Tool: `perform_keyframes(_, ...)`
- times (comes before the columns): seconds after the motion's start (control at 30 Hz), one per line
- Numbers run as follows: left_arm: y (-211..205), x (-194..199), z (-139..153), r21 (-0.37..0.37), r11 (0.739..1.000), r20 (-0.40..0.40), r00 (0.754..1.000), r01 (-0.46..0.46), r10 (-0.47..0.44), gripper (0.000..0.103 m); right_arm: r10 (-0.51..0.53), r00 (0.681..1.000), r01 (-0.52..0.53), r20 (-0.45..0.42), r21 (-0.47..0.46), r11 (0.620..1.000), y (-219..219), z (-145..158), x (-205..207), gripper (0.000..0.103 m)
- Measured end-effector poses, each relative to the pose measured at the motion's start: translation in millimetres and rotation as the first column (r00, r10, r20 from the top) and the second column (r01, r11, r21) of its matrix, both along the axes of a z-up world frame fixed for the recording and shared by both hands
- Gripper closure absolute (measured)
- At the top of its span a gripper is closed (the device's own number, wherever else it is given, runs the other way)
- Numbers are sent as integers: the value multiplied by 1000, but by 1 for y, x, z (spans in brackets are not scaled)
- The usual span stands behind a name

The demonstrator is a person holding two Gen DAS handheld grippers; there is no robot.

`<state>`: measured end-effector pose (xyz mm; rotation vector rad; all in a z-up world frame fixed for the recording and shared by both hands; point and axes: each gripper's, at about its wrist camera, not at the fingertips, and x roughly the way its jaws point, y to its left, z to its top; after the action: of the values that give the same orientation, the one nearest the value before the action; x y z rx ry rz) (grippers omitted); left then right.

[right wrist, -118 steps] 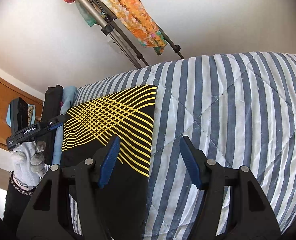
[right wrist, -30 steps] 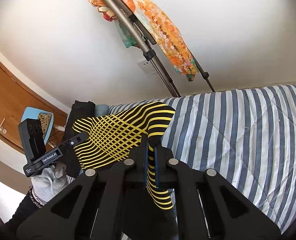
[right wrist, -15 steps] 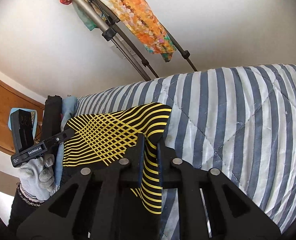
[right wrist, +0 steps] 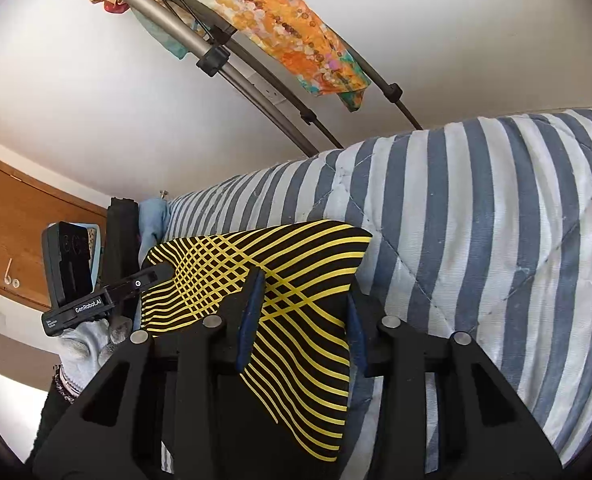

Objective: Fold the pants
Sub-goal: 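Lift the gripped leg edge of the yellow-print shorts with both tools, then fold the held leg edge over the shorts with both tools and release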

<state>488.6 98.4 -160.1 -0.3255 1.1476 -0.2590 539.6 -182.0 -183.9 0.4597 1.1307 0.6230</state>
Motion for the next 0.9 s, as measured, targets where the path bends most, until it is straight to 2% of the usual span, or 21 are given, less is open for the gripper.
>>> perform_keyframes(0.03, -4, -1, 0, 26, 1000, 14, 1000, 5, -5, 60, 1, 1000, -1, 6, -18, 1000, 4, 0, 0, 74)
perform_keyframes(0.07, -8, -3, -1, 38, 999, 24, 1000, 9, -10, 64, 1, 1000, 0, 12, -24, 1000, 7, 1, -1, 79)
perform_keyframes(0.1, -9, -3, -1, 27, 1000, 30, 999, 11, -12, 73, 3, 1000, -2, 15, -18, 1000, 7, 2, -3, 88)
perform_keyframes(0.13, -8, -4, 0, 7, 1000, 34, 999, 10, -11, 75, 6, 1000, -6, 15, -5, 1000, 7, 3, -5, 90)
perform_keyframes(0.4, -2, -30, 33, -33, 999, 153, 988, -6, 11, 78, -11, 993, 14, 115, -24, 1000, 7, 36, -29, 94)
perform_keyframes(0.6, 8, -50, 56, -69, 998, 210, 977, -12, 26, 80, -15, 982, 19, 187, -23, 1000, 5, 69, -54, 94)
perform_keyframes(0.9, 13, -90, 107, -78, 997, 333, 943, 0, 26, 83, -9, 946, 29, 325, -55, 998, 16, 131, -106, 95)
